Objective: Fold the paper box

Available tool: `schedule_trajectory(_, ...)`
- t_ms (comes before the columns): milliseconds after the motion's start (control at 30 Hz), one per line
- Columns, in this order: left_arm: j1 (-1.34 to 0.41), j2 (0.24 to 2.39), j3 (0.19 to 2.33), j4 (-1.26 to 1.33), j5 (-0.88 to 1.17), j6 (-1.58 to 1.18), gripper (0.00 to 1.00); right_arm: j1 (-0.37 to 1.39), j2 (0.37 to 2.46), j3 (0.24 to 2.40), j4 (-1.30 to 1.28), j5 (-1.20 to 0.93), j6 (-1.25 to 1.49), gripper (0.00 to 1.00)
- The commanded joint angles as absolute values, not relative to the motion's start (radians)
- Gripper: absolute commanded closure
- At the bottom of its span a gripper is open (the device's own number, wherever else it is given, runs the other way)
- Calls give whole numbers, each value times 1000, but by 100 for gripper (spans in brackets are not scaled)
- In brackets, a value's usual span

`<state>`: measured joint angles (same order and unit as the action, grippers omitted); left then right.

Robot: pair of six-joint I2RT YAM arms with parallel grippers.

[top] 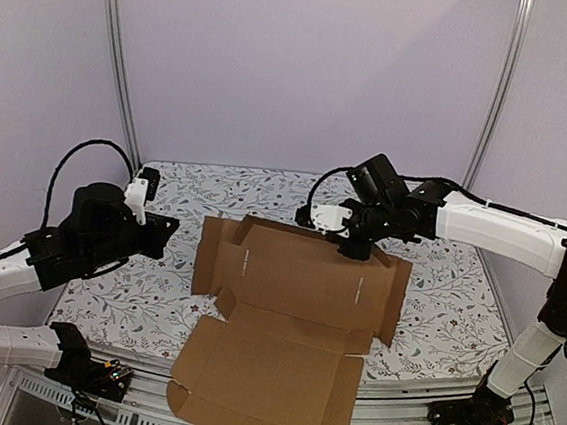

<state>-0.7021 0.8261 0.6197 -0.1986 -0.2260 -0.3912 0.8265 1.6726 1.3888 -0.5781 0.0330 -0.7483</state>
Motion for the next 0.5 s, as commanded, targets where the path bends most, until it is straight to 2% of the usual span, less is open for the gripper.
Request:
schedule_trajectory(0, -698, 822, 556, -147, -284, -402, 100, 868, 1645, 1316, -518, 149, -849, 100)
schedule_trajectory(467, -691, 820, 458, -64, -281, -413, 100, 979, 1539, 1092, -198, 295, -988, 100)
